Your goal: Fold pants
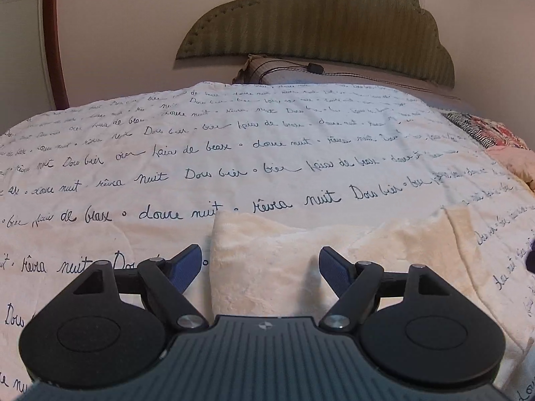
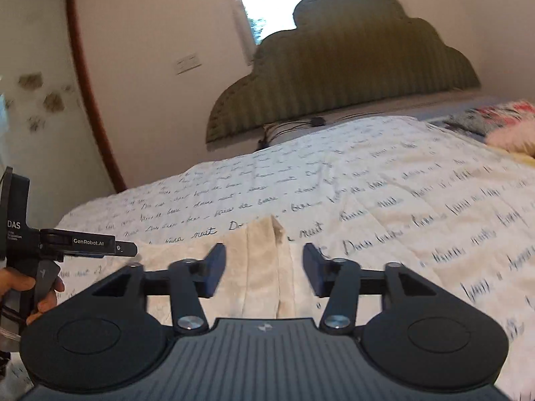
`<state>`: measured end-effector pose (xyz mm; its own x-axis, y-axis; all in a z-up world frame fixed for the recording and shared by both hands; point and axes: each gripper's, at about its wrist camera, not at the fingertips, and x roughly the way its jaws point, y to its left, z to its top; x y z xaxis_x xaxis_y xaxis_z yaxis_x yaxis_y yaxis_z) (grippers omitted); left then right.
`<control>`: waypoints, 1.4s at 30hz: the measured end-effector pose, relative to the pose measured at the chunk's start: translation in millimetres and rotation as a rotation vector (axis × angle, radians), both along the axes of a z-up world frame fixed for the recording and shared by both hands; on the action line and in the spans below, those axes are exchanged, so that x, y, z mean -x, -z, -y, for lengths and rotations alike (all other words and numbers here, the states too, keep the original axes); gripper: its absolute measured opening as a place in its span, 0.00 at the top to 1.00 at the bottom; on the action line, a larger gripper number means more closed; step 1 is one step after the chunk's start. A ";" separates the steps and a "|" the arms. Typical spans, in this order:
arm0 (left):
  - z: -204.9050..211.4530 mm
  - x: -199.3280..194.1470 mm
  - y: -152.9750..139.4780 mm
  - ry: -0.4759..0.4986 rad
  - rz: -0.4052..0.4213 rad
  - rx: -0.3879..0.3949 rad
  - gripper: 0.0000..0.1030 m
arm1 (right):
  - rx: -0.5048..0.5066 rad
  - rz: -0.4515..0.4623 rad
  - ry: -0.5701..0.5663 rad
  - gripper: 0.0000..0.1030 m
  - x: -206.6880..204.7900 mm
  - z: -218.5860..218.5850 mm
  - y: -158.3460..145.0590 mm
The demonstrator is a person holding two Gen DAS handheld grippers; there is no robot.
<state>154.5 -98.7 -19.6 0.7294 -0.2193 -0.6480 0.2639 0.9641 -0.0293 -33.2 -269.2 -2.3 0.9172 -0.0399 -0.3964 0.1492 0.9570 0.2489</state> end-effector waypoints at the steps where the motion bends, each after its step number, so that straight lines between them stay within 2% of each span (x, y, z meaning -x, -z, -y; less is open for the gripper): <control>1: -0.2 -0.1 1.0 0.005 0.001 -0.003 0.23 | 0.020 -0.021 -0.049 0.40 -10.8 -3.2 0.4; 6: 0.3 -4.1 4.4 -0.004 0.035 -0.040 0.19 | -0.051 -0.133 -0.147 0.40 -87.1 14.0 11.5; 7: 0.9 -6.2 4.3 -0.003 0.039 -0.042 0.19 | -0.079 -0.148 -0.161 0.44 -94.4 15.9 13.9; 8: 2.5 -8.4 5.3 -0.001 0.044 -0.044 0.19 | -0.111 -0.169 -0.175 0.63 -104.2 19.6 18.0; 9: 6.2 -11.1 7.4 0.001 0.050 -0.048 0.18 | -0.134 -0.193 -0.173 0.72 -109.2 20.0 24.1; 10: 7.8 -13.8 9.1 0.002 0.052 -0.055 0.18 | -0.109 -0.207 -0.158 0.83 -111.5 19.6 25.0; 14: 11.9 -32.9 27.3 -0.022 0.011 -0.051 0.09 | 0.016 -0.238 -0.097 0.91 -106.7 17.3 29.8; 17: 10.9 -44.9 34.7 -0.033 -0.046 -0.053 0.10 | 0.155 -0.310 0.014 0.92 -111.6 15.7 42.3; 19: 2.4 -34.7 26.1 -0.023 -0.016 -0.018 0.13 | 0.062 -0.288 0.030 0.91 -102.2 30.2 45.0; 20: -0.7 -26.6 21.8 -0.021 0.003 -0.018 0.13 | 0.052 -0.254 0.054 0.91 -91.9 34.4 41.4; 21: -3.0 -19.8 17.9 -0.025 0.014 -0.024 0.13 | 0.083 -0.218 0.073 0.91 -78.1 34.5 34.0; 23: -7.4 -1.1 9.1 -0.021 0.037 -0.010 0.12 | 0.109 -0.147 0.019 0.91 -49.7 30.0 18.2; 25: -10.6 16.5 5.6 0.021 0.023 0.028 0.12 | 0.068 -0.112 -0.169 0.91 -26.5 18.4 7.6; 27: -11.3 36.4 6.6 0.092 0.004 0.053 0.12 | 0.058 -0.143 -0.301 0.91 -13.8 4.2 10.5; 28: -10.5 44.7 10.1 0.115 0.003 0.045 0.12 | 0.083 -0.183 -0.317 0.91 -9.3 -2.3 16.2; 30: -3.8 55.3 25.9 0.150 -0.009 -0.027 0.11 | 0.188 -0.269 -0.282 0.91 -2.1 -8.1 35.8; 31: 0.8 56.8 37.3 0.163 -0.016 -0.073 0.11 | 0.202 -0.285 -0.255 0.89 0.1 -4.3 45.2; 32: -0.4 57.4 45.0 0.159 -0.019 -0.075 0.16 | 0.161 -0.281 -0.227 0.89 2.6 3.7 49.9; 33: -6.5 57.6 45.8 0.136 -0.035 -0.039 0.18 | 0.102 -0.267 -0.198 0.89 6.1 11.7 49.7; 34: -13.3 58.5 42.3 0.122 -0.065 0.014 0.19 | 0.094 -0.252 -0.172 0.88 10.3 12.4 45.4; 35: -19.7 61.4 37.8 0.111 -0.086 0.060 0.26 | 0.133 -0.232 -0.153 0.88 15.5 6.6 40.0; 37: -27.1 73.5 29.6 0.106 -0.066 0.086 0.25 | 0.166 -0.177 -0.161 0.87 28.8 -5.0 30.9; 39: -26.7 89.2 27.7 0.141 -0.025 0.047 0.22 | 0.138 -0.146 -0.195 0.87 38.6 -9.9 31.3; 41: -19.6 99.9 37.5 0.174 -0.006 -0.036 0.19 | 0.165 -0.208 -0.186 0.87 38.4 -11.5 43.8; 42: -20.0 102.7 42.2 0.179 0.015 -0.044 0.19 | 0.153 -0.216 -0.184 0.87 37.8 -9.6 51.1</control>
<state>51.8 -78.7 -61.8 0.6909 -0.3180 -0.6492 0.4313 0.9020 0.0171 -71.0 -259.6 -53.5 0.8100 0.0444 -0.5847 0.0044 0.9966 0.0818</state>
